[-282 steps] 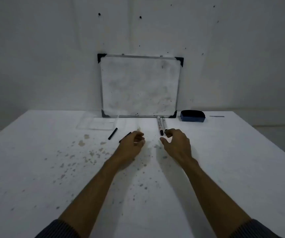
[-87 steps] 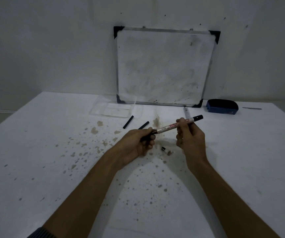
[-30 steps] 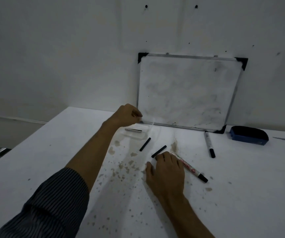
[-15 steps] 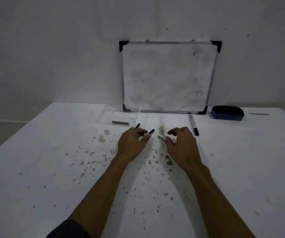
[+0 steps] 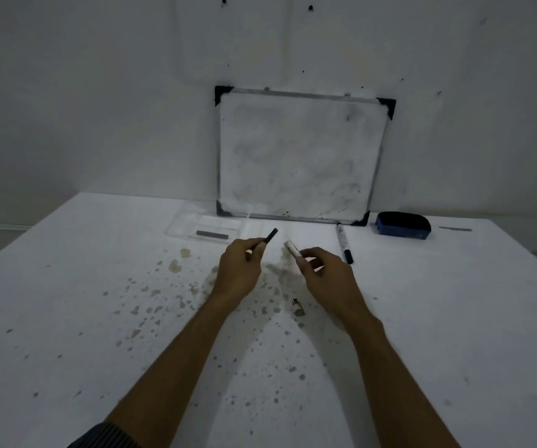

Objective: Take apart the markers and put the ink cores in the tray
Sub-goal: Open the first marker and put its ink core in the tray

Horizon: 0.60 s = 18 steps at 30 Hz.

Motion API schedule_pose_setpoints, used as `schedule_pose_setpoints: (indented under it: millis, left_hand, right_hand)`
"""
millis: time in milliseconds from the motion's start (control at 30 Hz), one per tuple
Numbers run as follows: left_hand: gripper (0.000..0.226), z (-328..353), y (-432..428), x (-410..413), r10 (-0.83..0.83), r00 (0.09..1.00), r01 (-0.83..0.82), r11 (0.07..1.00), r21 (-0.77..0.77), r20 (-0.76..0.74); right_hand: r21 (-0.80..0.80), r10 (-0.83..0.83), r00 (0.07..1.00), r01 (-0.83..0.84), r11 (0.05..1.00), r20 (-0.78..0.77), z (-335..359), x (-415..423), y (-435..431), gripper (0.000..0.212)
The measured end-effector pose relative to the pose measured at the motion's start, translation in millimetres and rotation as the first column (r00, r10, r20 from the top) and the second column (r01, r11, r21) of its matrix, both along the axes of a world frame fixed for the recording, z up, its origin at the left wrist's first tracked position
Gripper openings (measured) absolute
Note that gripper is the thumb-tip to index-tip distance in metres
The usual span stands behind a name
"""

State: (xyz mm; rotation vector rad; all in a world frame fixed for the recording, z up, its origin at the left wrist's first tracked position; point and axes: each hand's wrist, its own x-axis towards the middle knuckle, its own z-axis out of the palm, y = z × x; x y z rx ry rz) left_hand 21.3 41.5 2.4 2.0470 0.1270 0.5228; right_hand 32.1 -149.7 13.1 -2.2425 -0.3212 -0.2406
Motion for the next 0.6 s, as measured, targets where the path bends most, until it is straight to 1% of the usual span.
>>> schedule_pose_setpoints:
  millis: [33,100,133,200,300,367,500,600]
  left_hand:
    - [0.027,1.6,-0.4,-1.7,-0.05,0.998,0.047,0.994,-0.1,-0.028]
    - [0.026,-2.7,-2.2,-8.1,-0.142,0.988,0.119,0.956,-0.269,-0.065]
    - [0.023,-6.0,-3.5,-10.8,-0.149,0.987,0.124,0.94,-0.317,-0.056]
    - [0.015,-11.1,-3.8,-14.3,-0.109,0.994,0.101,0.901,-0.422,0.007]
    - [0.013,-14.0,-1.8,-13.3,-0.095,0.992,0.123,0.797,-0.591,0.079]
    - [0.013,-15.4,-0.4,-10.5,-0.114,0.989,0.145,0.749,-0.647,0.09]
    - [0.013,-17.2,0.6,-8.7,-0.155,0.984,0.175,0.738,-0.651,0.089]
    - [0.012,-17.6,2.1,-7.6,-0.176,0.979,0.202,0.723,-0.661,0.106]
  right_hand:
    - [0.035,0.023,1.0,-0.022,0.999,-0.02,0.7,-1.0,-2.5,0.025]
    - [0.079,0.034,0.999,-0.034,0.996,-0.005,-1.6,-6.0,-7.5,0.02]
    - [0.103,0.023,1.0,-0.024,0.994,0.018,-4.6,-9.3,-9.4,0.02]
    - [0.141,0.014,0.997,-0.023,0.99,0.07,-12.3,-15.4,-10.2,0.022]
    - [0.105,0.051,0.988,-0.067,0.992,0.147,-20.3,-18.5,-5.3,0.025]
    - [0.114,0.056,0.984,-0.076,0.991,0.17,-20.9,-18.5,-2.8,0.024]
    - [0.151,0.049,0.98,-0.079,0.985,0.193,-23.7,-16.4,-6.6,0.02]
    - [0.121,0.048,0.981,-0.072,0.99,0.188,-25.8,-15.5,-5.8,0.024]
